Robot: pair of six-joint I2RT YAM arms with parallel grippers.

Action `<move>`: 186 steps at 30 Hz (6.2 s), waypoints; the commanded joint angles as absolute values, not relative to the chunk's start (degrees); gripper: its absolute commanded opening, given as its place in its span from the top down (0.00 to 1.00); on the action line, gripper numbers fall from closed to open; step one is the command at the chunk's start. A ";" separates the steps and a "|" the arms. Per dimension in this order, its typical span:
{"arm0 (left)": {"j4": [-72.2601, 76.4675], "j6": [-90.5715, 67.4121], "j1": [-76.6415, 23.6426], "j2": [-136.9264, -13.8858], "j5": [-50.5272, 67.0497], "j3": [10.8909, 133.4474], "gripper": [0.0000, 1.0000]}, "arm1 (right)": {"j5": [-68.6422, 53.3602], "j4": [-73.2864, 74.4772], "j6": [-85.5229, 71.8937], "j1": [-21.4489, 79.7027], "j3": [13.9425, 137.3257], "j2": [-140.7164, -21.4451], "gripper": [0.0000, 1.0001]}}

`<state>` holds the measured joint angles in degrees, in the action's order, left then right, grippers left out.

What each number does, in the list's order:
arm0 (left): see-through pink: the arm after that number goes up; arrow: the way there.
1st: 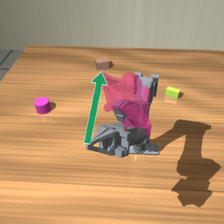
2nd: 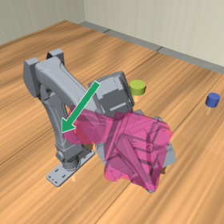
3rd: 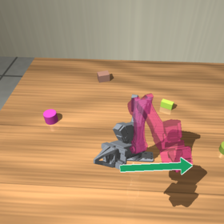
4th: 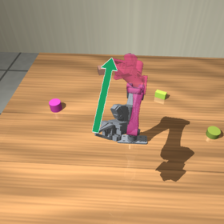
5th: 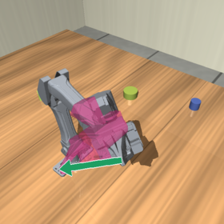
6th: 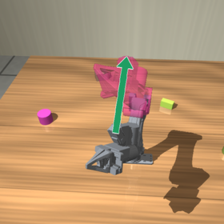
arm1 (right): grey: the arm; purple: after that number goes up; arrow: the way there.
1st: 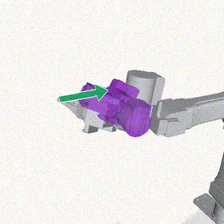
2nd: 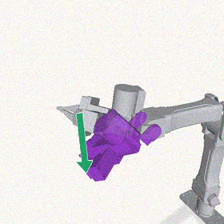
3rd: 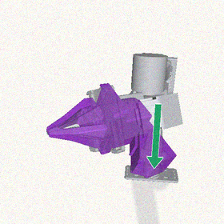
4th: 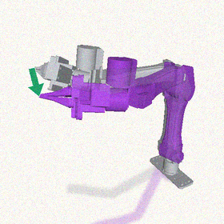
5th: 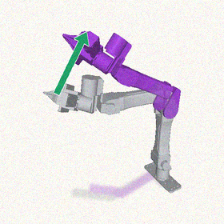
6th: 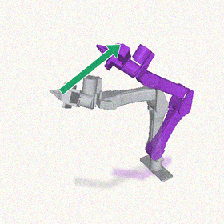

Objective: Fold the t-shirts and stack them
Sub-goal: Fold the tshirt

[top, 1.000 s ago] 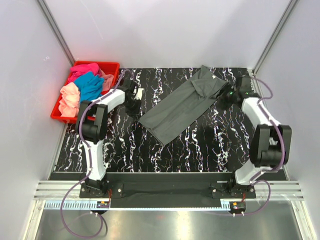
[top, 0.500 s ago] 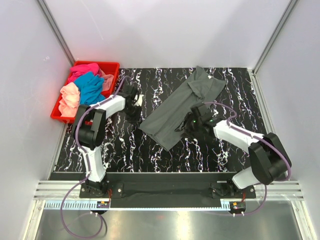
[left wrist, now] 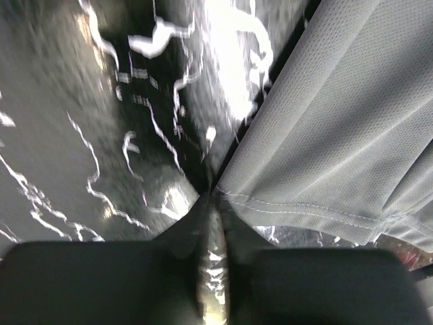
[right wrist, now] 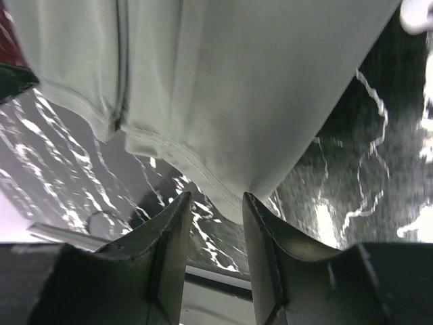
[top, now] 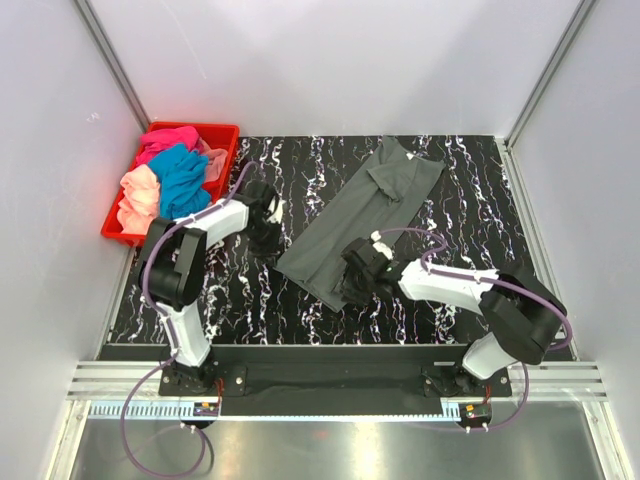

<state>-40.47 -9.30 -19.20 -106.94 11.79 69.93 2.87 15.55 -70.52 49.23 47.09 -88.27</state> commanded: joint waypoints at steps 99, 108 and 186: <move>-13.18 -49.57 -58.89 -80.43 5.53 34.35 1.00 | 8.69 58.01 -79.27 54.84 30.67 -40.87 1.00; -16.69 -47.38 -55.20 -81.64 11.16 45.96 1.00 | 16.44 59.25 -78.31 54.76 38.23 -49.29 1.00; -13.10 -25.49 -27.33 -117.52 24.97 90.36 0.50 | 13.45 37.26 -29.18 9.05 66.80 -88.07 0.70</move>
<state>-13.52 -29.67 -27.64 -124.79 29.56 92.73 11.53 32.99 -27.07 9.41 65.67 -92.40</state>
